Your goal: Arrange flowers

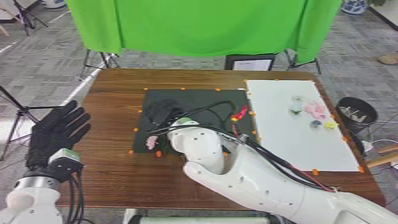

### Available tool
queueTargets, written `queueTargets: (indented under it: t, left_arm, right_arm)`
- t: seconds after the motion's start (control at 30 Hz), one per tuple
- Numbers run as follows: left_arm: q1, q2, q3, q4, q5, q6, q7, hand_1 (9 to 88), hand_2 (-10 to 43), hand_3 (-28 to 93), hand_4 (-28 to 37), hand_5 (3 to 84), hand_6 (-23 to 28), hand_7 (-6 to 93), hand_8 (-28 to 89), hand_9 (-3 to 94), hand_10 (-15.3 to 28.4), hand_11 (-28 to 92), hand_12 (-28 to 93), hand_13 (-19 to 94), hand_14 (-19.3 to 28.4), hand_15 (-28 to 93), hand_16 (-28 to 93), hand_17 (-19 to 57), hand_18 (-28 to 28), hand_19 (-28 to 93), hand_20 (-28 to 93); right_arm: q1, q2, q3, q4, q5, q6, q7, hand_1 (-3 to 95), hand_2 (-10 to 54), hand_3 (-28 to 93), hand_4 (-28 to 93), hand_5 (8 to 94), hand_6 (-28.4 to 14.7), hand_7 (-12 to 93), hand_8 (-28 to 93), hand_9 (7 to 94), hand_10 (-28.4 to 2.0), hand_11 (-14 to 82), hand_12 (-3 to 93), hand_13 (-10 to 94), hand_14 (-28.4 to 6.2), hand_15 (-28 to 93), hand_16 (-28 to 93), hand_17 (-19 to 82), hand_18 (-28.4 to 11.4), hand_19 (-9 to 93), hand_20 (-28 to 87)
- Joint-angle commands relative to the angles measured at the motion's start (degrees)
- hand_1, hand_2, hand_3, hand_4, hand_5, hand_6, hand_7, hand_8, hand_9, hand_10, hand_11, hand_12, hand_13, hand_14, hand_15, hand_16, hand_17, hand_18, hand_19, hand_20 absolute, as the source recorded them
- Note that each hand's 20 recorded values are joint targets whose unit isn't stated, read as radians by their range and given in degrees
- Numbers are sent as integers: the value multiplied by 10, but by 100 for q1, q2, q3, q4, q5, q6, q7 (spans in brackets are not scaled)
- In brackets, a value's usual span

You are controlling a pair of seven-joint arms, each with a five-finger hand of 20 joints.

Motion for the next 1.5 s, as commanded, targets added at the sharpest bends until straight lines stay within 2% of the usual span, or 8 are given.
queueTargets:
  t: [0.03,0.2,0.43,0.57,0.73,0.87,1.17,1.5]
  left_arm:
    - [140,-212,-28,34,-41,-103,48,297,107,740,-253,411,106,143,-86,336,170,216,125,218,168,377,-66,-83,166,392,92]
    - [159,-287,-52,22,-1,-141,-10,294,109,741,-255,410,105,143,-86,336,170,215,124,218,168,376,-66,-83,166,391,92]
    - [255,-270,-145,-1,7,-189,81,288,111,743,-258,410,106,140,-86,336,170,212,125,217,168,375,-65,-83,166,390,93]
    - [264,-249,-147,14,-19,-200,155,288,112,744,-260,410,106,139,-85,336,170,212,125,217,169,375,-65,-83,166,390,94]
    - [286,-232,-139,29,-57,-211,229,287,113,746,-261,411,105,141,-85,339,170,213,126,220,168,375,-64,-83,166,390,94]
    - [249,-203,-109,78,-70,-344,271,289,109,754,-258,411,105,142,-86,340,169,215,126,222,167,375,-64,-82,166,390,94]
    - [247,-209,-73,72,-105,-317,309,274,99,757,-257,410,105,138,-84,340,169,213,128,222,168,368,-61,-83,167,386,94]
    - [280,-238,-57,49,-123,-306,321,273,102,756,-261,409,105,137,-84,341,170,211,128,224,167,367,-58,-83,168,384,96]
  right_arm:
    - [-259,312,793,-577,177,-148,559,423,-95,776,-268,690,-15,152,-119,711,-135,134,149,734,-100,441,254,391,-227,856,334]
    - [-733,1225,1695,-1148,525,136,1084,416,-95,772,-261,664,-27,144,-122,679,-151,124,146,726,-109,451,254,391,-232,864,334]
    - [-1744,2534,3341,-1449,1081,-316,1487,386,-95,765,-258,522,-62,116,-109,537,-178,90,131,703,-119,593,234,389,-240,881,317]
    - [-2489,3058,4181,-1465,1031,-21,1543,407,-95,771,-275,471,-71,107,-103,472,-175,78,125,685,-121,633,235,384,-235,890,320]
    - [-3088,3242,4995,-1325,1326,-55,1820,420,-95,774,-281,466,-68,112,-108,467,-165,79,123,667,-115,654,229,378,-229,885,326]
    - [-3317,3268,5339,-1124,1496,-219,1821,452,-95,769,-282,457,-63,115,-110,462,-158,79,123,663,-112,657,224,374,-226,879,330]
    - [-3234,3280,5254,-999,1518,-476,1654,572,-95,689,-283,474,-32,145,-129,488,-110,94,112,674,-73,605,321,378,-219,865,348]
    - [-3205,3211,5144,-971,1606,-463,1484,585,-95,674,-283,523,-8,160,-137,548,-88,105,110,697,-64,579,334,381,-211,859,358]
